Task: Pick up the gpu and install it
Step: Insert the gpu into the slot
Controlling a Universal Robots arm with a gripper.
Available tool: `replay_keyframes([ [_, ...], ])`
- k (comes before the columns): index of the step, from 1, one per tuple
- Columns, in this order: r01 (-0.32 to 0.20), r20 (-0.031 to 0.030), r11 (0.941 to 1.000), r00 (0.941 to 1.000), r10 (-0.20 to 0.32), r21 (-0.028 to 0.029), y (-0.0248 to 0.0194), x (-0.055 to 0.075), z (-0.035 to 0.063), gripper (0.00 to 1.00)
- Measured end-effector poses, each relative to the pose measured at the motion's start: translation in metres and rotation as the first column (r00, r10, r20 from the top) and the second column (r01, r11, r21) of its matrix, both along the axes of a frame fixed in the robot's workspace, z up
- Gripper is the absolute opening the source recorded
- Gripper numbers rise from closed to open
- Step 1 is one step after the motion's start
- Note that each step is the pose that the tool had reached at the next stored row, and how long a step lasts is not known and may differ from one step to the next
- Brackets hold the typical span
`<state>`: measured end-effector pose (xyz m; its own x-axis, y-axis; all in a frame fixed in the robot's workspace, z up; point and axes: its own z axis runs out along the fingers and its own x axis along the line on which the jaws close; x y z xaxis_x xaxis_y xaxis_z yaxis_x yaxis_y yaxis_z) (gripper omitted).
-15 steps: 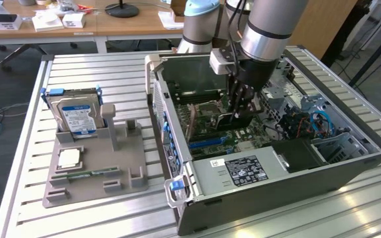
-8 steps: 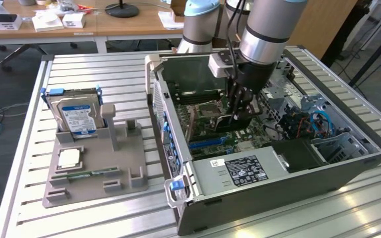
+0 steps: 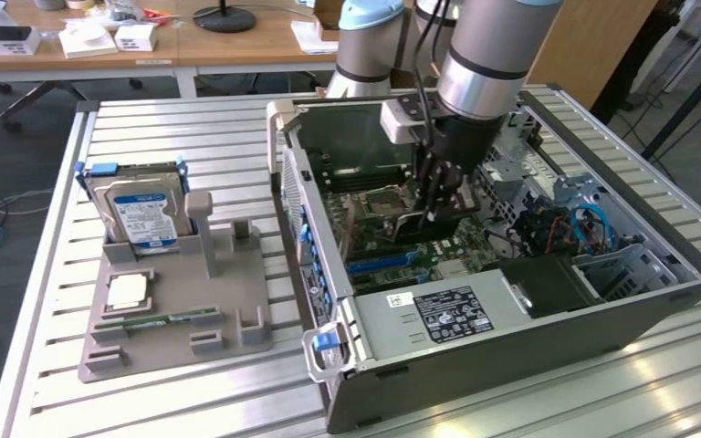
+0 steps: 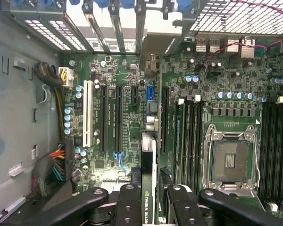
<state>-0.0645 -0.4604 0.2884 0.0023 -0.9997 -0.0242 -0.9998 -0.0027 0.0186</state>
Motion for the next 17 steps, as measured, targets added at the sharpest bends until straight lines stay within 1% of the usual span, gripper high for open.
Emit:
replay_keyframes([
  [13,0.0,0.0,1.0,1.0,0.0,-0.0009,0.0008,-0.014,-0.0019,0.26],
  [17,0.0,-0.0001,1.0,1.0,0.0,-0.0016,0.0008,-0.016,-0.0034,0.26],
])
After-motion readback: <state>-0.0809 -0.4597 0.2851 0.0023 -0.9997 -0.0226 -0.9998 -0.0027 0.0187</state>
